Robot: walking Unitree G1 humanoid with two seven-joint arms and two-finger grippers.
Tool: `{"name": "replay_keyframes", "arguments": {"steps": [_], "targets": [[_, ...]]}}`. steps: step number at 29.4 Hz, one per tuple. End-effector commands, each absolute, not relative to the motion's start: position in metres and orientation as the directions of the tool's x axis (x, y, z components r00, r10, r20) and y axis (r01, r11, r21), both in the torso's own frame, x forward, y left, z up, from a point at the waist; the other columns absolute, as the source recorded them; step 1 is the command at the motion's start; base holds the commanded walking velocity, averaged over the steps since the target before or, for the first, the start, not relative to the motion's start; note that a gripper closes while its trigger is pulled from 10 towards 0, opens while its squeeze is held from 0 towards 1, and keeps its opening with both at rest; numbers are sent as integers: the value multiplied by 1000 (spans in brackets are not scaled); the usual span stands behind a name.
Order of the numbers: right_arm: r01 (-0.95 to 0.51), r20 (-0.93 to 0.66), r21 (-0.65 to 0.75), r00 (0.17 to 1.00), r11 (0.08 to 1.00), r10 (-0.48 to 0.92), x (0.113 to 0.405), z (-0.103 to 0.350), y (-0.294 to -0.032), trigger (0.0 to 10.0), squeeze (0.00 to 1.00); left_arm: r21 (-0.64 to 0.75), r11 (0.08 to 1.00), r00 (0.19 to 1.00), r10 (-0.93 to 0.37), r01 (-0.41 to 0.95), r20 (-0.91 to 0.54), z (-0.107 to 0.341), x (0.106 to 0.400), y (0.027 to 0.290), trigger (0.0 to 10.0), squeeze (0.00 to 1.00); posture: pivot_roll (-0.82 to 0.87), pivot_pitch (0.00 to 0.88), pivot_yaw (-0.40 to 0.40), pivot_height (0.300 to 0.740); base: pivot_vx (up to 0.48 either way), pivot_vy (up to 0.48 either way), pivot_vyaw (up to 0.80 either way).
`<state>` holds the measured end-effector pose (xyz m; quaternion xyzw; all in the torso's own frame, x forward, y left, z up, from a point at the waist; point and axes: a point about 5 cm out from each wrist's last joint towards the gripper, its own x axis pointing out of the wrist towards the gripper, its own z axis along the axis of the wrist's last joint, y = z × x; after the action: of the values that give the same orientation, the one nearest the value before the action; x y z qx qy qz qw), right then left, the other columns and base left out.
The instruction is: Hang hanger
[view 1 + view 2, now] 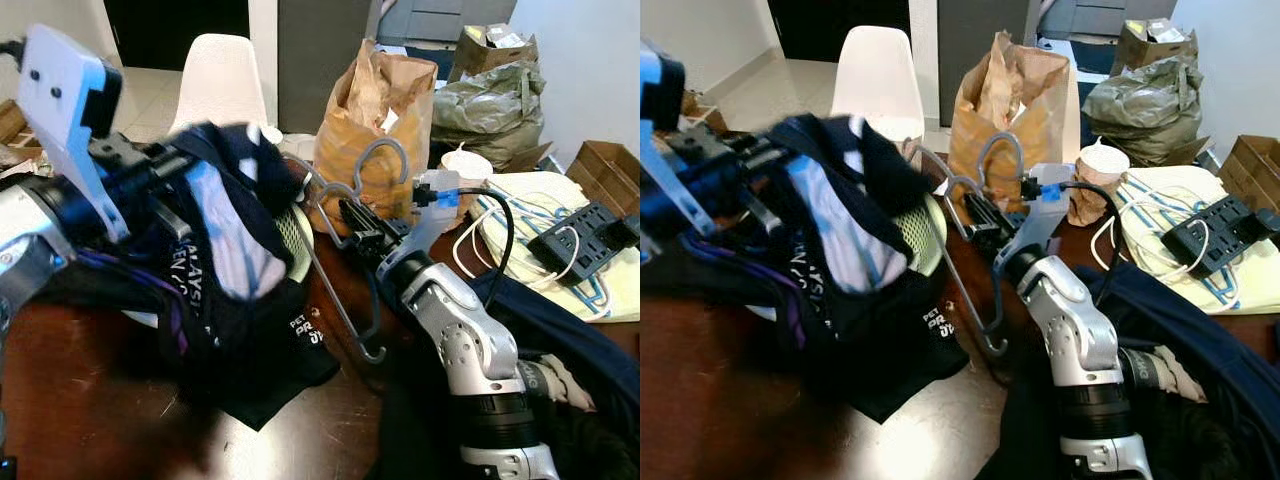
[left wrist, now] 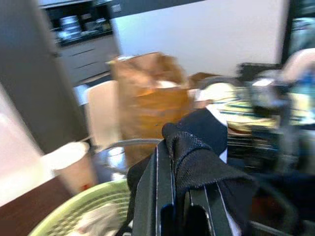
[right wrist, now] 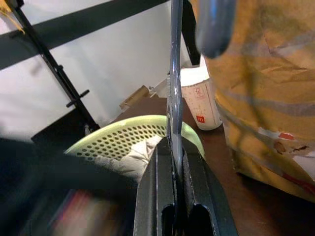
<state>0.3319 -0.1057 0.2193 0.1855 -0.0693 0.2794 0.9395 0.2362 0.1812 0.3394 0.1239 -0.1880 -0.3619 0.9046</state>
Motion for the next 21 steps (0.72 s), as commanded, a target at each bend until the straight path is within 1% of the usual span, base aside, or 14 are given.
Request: {"name": "replay_keyframes", "arguments": {"steps": [1, 4, 7, 11, 14, 15, 16, 17, 21], "targets": [[-553, 253, 326, 832, 766, 493, 334, 222, -105, 10000, 0, 383, 661, 625, -745, 646, 232, 340, 226, 179, 10000, 0, -15, 80, -37, 740, 0, 0, 0], [-559, 262, 331, 829, 761, 494, 335, 224, -104, 10000, 0, 378, 650, 632, -751, 659, 191, 334, 221, 180, 10000, 0, -14, 78, -37, 740, 0, 0, 0], [-562, 273, 344, 826, 752, 493, 336, 225, -104, 10000, 0, 368, 654, 635, -748, 661, 190, 337, 214, 185, 10000, 0, -10, 72, -35, 740, -279, 0, 0], [-565, 283, 361, 824, 742, 491, 337, 226, -106, 10000, 0, 370, 645, 578, -764, 669, 286, 357, 197, 190, 10000, 0, -4, 67, -36, 740, -312, 0, 0], [-566, 284, 363, 824, 740, 491, 338, 226, -106, 10000, 0, 369, 644, 571, -765, 670, 298, 359, 196, 190, 10000, 0, -4, 67, -36, 740, -335, 0, 0], [-567, 287, 367, 823, 737, 490, 338, 226, -106, 10000, 0, 370, 635, 554, -772, 678, 311, 362, 193, 189, 10000, 0, -1, 63, -36, 740, -334, 0, 0], [-567, 287, 367, 823, 737, 490, 338, 226, -106, 10000, 0, 370, 635, 554, -772, 678, 311, 362, 193, 189, 10000, 0, -1, 63, -36, 740, -334, 0, 0], [-571, 295, 375, 820, 730, 490, 339, 227, -107, 10000, 0, 372, 616, 525, -787, 694, 324, 363, 189, 185, 10000, 0, 2, 58, -36, 740, -349, 0, 0], [-578, 302, 380, 816, 722, 493, 339, 227, -105, 10000, 0, 365, 594, 498, -802, 716, 328, 363, 186, 179, 10000, 0, 2, 58, -35, 740, -352, 0, 0]]}}
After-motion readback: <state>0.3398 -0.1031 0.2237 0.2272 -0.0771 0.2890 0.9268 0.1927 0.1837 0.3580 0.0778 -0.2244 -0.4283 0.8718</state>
